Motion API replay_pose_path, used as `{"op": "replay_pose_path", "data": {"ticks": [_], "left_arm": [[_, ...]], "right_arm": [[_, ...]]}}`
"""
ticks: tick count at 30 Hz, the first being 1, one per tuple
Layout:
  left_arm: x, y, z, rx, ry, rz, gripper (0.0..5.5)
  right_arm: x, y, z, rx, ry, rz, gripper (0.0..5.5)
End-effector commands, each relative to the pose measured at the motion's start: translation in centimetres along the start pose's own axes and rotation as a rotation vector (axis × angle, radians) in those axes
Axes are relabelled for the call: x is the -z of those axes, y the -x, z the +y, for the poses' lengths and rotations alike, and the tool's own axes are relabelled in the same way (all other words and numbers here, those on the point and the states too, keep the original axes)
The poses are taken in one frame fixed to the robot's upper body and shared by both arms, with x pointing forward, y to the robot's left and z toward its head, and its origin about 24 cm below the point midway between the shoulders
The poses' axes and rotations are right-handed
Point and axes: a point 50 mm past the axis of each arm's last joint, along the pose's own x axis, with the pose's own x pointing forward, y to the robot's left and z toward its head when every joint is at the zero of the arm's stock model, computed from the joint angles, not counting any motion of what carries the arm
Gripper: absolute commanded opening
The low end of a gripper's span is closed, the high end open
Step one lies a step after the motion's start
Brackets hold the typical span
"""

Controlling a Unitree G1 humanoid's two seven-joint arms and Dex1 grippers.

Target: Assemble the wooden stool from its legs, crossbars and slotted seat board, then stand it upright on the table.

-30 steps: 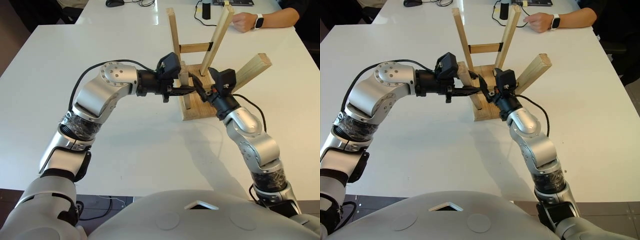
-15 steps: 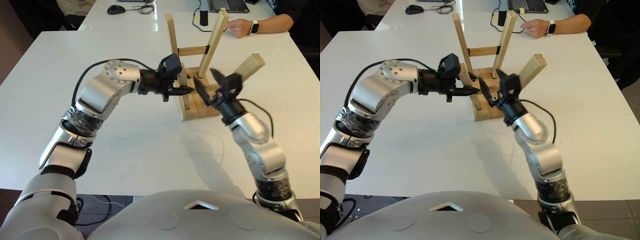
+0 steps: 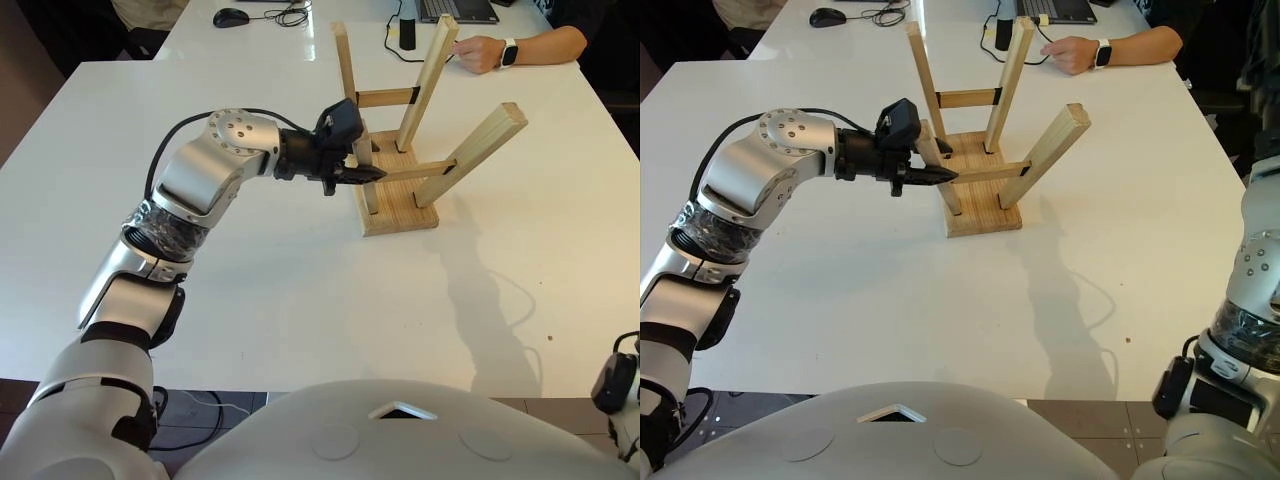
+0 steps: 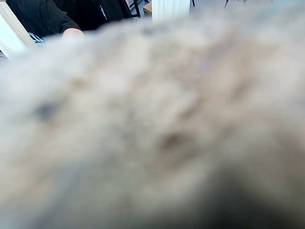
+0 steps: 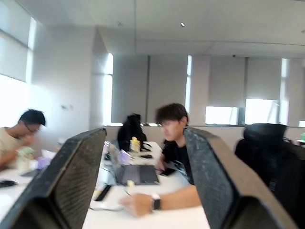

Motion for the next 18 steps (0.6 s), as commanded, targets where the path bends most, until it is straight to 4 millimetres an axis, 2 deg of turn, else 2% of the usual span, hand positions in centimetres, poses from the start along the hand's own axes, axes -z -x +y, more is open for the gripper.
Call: {"op": "replay_pose_path", "data": {"ticks": [1, 3, 5, 6, 7, 9, 10, 11, 15, 18], "left_arm": [[7.9, -0.2, -1.0, -0.011, 0.182, 0.333, 2.03], [7.9, -0.2, -1.0, -0.003, 0.179, 0.334, 2.03], [7.9, -0.2, -1.0, 0.003, 0.179, 0.336, 2.03], [7.8, -0.2, -1.0, 0.006, 0.18, 0.336, 2.03], [7.6, -0.3, -1.0, 0.013, 0.177, 0.333, 2.03], [6.9, -0.7, -1.1, 0.028, 0.17, 0.314, 2.03], [6.6, -0.9, -1.2, 0.037, 0.166, 0.301, 2.03], [6.3, -1.0, -1.3, 0.041, 0.164, 0.292, 2.03], [6.5, -1.0, -1.4, 0.045, 0.164, 0.292, 2.03], [6.9, -0.6, -1.3, 0.036, 0.168, 0.304, 2.03]], "right_arm": [[5.8, -0.1, 2.2, -0.083, 0.327, 0.189, 2.98], [6.7, 0.3, 6.5, -0.256, 0.414, 0.148, 2.98], [6.0, 1.7, 12.7, -0.5, 0.334, 0.041, 2.98], [4.3, 3.0, 16.0, -0.649, 0.222, -0.049, 2.98], [1.5, 4.9, 19.0, -0.82, 0.064, -0.156, 2.98], [-2.5, 7.9, 21.4, -1.049, -0.142, -0.269, 2.98], [-3.3, 8.6, 21.7, -1.108, -0.193, -0.274, 2.98], [-3.1, 8.6, 21.6, -1.122, -0.194, -0.249, 2.98], [1.3, 7.0, 19.7, -1.0, -0.047, -0.045, 2.98], [5.6, 4.7, 15.3, -0.735, 0.113, 0.14, 2.98]]}}
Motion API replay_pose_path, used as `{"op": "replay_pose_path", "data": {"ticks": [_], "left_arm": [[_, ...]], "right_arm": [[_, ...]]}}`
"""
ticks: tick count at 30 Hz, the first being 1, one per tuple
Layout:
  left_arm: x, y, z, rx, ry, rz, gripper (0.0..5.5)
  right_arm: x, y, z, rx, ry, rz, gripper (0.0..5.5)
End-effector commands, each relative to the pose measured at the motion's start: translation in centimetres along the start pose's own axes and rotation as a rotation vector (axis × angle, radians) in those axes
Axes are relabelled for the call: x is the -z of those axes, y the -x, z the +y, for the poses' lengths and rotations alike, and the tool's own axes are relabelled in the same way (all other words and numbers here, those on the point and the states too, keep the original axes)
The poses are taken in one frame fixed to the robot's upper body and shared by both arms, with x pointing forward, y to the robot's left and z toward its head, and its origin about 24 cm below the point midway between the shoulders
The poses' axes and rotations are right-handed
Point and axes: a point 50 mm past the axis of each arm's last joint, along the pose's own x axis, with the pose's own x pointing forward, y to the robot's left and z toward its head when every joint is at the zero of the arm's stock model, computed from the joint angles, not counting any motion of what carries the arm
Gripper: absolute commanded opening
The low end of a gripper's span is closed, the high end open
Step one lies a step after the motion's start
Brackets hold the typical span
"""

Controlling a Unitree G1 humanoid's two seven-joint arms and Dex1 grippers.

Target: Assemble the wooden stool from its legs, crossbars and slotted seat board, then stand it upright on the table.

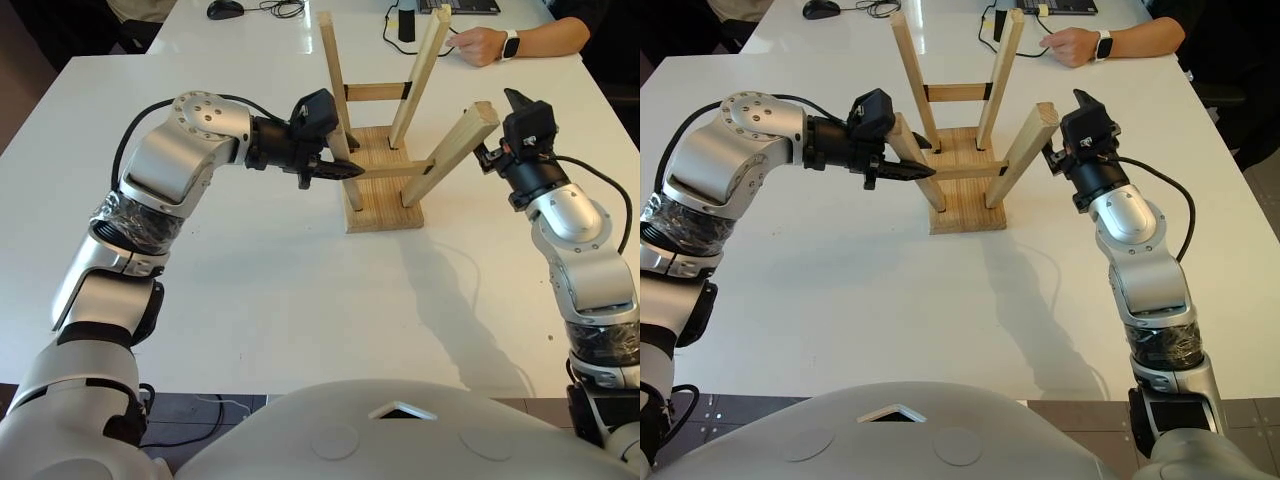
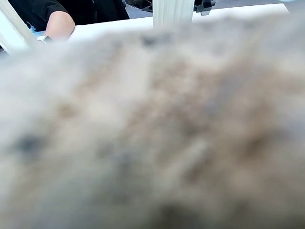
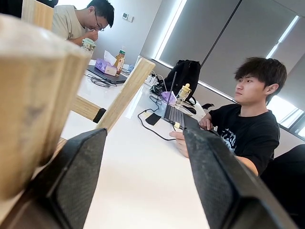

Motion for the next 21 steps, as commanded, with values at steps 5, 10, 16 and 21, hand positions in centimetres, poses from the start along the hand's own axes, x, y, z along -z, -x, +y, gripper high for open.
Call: {"op": "replay_pose_path", "data": {"ticks": [5, 10, 16, 21], "left_arm": [[7.3, -3.1, -2.4, 0.007, 0.209, 0.28, 2.03], [7.2, -3.1, -2.2, 0.005, 0.206, 0.283, 2.03], [7.2, -3.0, -2.2, 0.01, 0.205, 0.287, 2.03], [6.8, -3.1, -2.3, 0.029, 0.197, 0.279, 2.03]], "right_arm": [[5.6, 1.7, -5.9, 0.182, 0.167, 0.248, 2.98], [5.2, 1.3, -6.3, 0.308, 0.252, 0.226, 2.98], [-1.6, -2.3, 4.9, -0.087, -0.081, -0.126, 2.98], [-8.8, 1.0, 8.6, -0.549, -0.449, -0.409, 2.98]]}}
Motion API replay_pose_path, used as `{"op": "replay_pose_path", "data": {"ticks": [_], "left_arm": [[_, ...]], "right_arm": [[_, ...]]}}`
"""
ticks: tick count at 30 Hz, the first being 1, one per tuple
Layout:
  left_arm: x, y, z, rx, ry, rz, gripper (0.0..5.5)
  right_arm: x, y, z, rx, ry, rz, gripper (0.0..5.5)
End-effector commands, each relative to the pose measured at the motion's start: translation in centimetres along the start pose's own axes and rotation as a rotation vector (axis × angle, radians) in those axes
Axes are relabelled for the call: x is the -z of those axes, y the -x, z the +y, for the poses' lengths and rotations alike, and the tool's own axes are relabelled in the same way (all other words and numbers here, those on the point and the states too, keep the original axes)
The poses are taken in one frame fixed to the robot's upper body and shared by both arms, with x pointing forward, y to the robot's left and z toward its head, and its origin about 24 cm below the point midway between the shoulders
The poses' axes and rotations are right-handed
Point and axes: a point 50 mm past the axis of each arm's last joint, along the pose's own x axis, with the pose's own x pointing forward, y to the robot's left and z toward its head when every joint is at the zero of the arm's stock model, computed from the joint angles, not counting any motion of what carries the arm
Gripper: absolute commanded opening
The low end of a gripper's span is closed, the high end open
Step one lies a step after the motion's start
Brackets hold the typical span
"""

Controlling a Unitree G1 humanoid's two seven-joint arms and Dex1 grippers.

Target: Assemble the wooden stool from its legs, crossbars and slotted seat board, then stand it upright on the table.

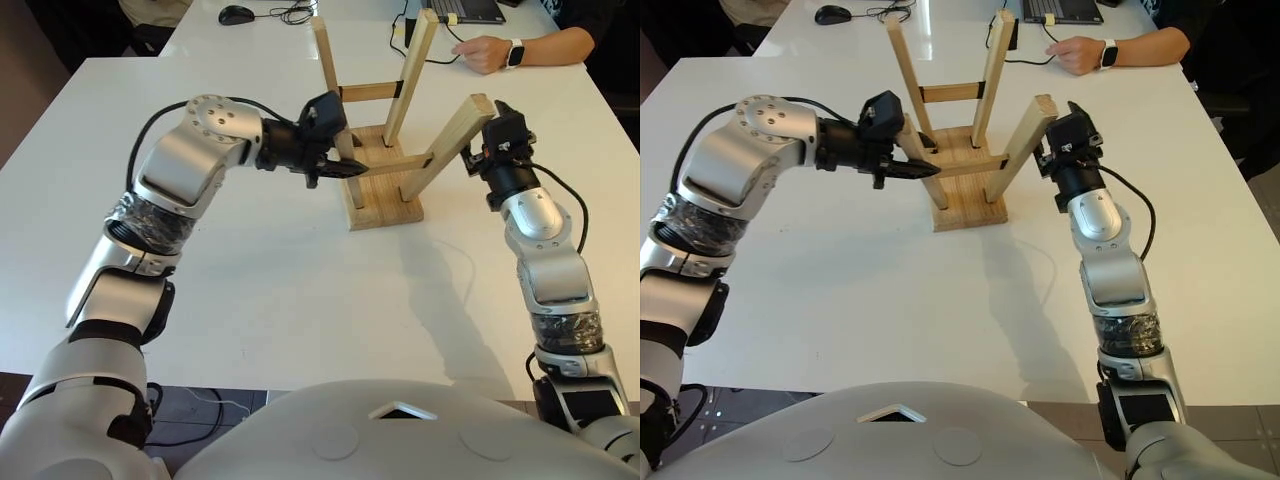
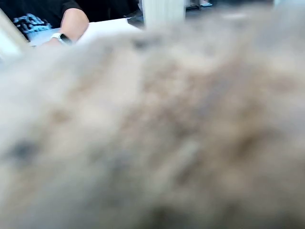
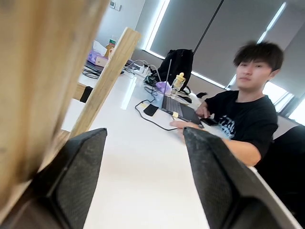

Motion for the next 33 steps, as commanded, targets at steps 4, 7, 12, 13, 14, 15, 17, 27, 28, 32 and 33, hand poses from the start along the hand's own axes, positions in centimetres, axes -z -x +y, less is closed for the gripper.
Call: {"op": "replay_pose_path", "data": {"ticks": [4, 7, 12, 13, 14, 15, 17, 27, 28, 32, 33], "left_arm": [[6.8, -3.1, -2.9, 0.077, 0.192, 0.247, 2.03], [6.8, -3.1, -2.9, 0.078, 0.192, 0.246, 2.03], [6.5, -2.8, -2.7, 0.08, 0.186, 0.244, 2.03], [6.5, -2.8, -2.7, 0.08, 0.186, 0.244, 2.03], [6.5, -2.7, -2.6, 0.082, 0.184, 0.245, 2.03], [6.5, -2.7, -2.6, 0.085, 0.182, 0.244, 2.03], [6.3, -2.5, -2.8, 0.102, 0.175, 0.235, 2.03], [5.8, -2.4, -2.8, 0.144, 0.15, 0.228, 2.03], [5.7, -2.4, -2.8, 0.146, 0.149, 0.23, 2.03], [5.3, -2.4, -3.0, 0.161, 0.147, 0.219, 2.03], [5.1, -2.4, -3.1, 0.167, 0.15, 0.207, 2.03]], "right_arm": [[-6.0, 1.5, 4.1, -0.478, -0.143, -0.254, 2.98], [-3.5, 0.3, 0.9, -0.282, -0.051, -0.137, 2.98], [-0.2, -0.3, -6.4, 0.079, 0.148, 0.008, 2.98], [0.0, -0.4, -7.7, 0.141, 0.164, 0.017, 2.98], [0.0, -0.4, -8.9, 0.205, 0.174, 0.018, 2.98], [0.0, -0.5, -9.9, 0.254, 0.183, 0.02, 2.98], [0.0, -0.7, -11.8, 0.342, 0.227, 0.023, 2.98], [-3.9, -2.0, 3.3, -0.185, -0.026, -0.252, 2.98], [-7.5, -0.2, 6.9, -0.394, -0.192, -0.404, 2.98], [-10.0, 1.6, 6.9, -0.541, -0.291, -0.508, 2.98], [-9.2, 1.2, 5.9, -0.501, -0.267, -0.473, 2.98]]}}
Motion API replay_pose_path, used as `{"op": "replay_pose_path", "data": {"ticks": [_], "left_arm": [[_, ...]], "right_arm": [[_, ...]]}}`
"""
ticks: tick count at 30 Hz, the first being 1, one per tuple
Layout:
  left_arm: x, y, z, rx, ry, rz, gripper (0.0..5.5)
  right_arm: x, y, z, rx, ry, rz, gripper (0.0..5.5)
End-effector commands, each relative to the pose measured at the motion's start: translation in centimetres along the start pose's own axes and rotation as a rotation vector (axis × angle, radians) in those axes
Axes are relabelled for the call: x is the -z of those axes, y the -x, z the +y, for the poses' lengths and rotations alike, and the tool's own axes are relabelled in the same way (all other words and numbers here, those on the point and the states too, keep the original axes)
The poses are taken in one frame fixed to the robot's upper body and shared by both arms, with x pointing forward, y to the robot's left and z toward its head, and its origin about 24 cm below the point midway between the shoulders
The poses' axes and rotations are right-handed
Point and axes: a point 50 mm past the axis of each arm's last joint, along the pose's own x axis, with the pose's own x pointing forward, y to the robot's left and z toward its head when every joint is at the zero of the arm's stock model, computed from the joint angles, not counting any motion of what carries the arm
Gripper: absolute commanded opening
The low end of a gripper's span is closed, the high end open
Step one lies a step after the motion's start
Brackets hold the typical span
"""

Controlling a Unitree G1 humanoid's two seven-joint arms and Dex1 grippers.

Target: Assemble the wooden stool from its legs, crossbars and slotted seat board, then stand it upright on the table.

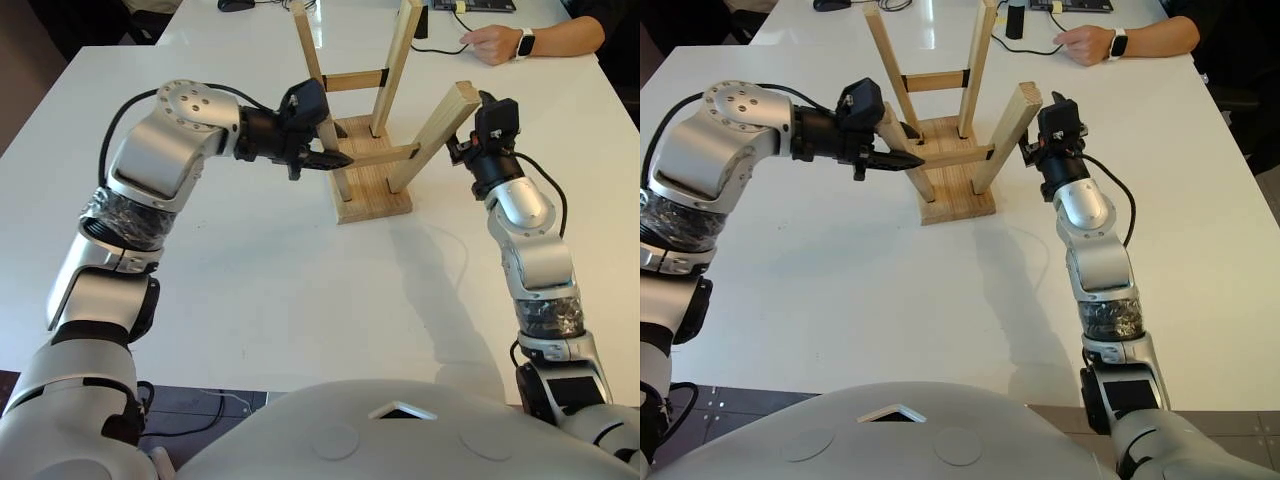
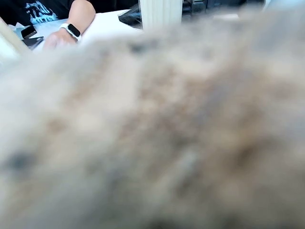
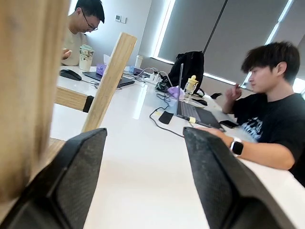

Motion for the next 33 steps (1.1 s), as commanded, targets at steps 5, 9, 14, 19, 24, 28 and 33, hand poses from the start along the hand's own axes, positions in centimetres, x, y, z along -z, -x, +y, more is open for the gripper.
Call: {"op": "replay_pose_path", "data": {"ticks": [5, 9, 14, 19, 24, 28, 33], "left_arm": [[4.6, -3.7, -4.1, 0.205, 0.182, 0.134, 2.03], [4.4, -3.5, -4.5, 0.218, 0.178, 0.115, 2.03], [4.3, -3.3, -4.7, 0.224, 0.165, 0.102, 2.74], [3.0, -3.2, -6.3, 0.304, 0.132, 0.002, 3.08], [1.3, -3.3, -7.1, 0.312, 0.131, -0.103, 3.08], [0.7, -3.9, -7.2, 0.259, 0.162, -0.141, 3.08], [1.8, -4.5, -7.7, 0.159, 0.087, -0.104, 3.08]], "right_arm": [[-5.3, 1.8, 3.5, -0.386, -0.002, -0.235, 2.98], [-1.0, 2.5, 1.5, -0.329, 0.193, -0.033, 2.98], [2.9, 4.2, -0.5, -0.315, 0.293, 0.15, 2.98], [4.6, 5.2, -1.4, -0.315, 0.352, 0.235, 2.98], [4.9, 5.7, -2.6, -0.281, 0.359, 0.267, 2.98], [4.4, 5.7, -4.3, -0.21, 0.362, 0.275, 2.98], [4.4, 5.8, -5.0, -0.183, 0.379, 0.3, 2.98]]}}
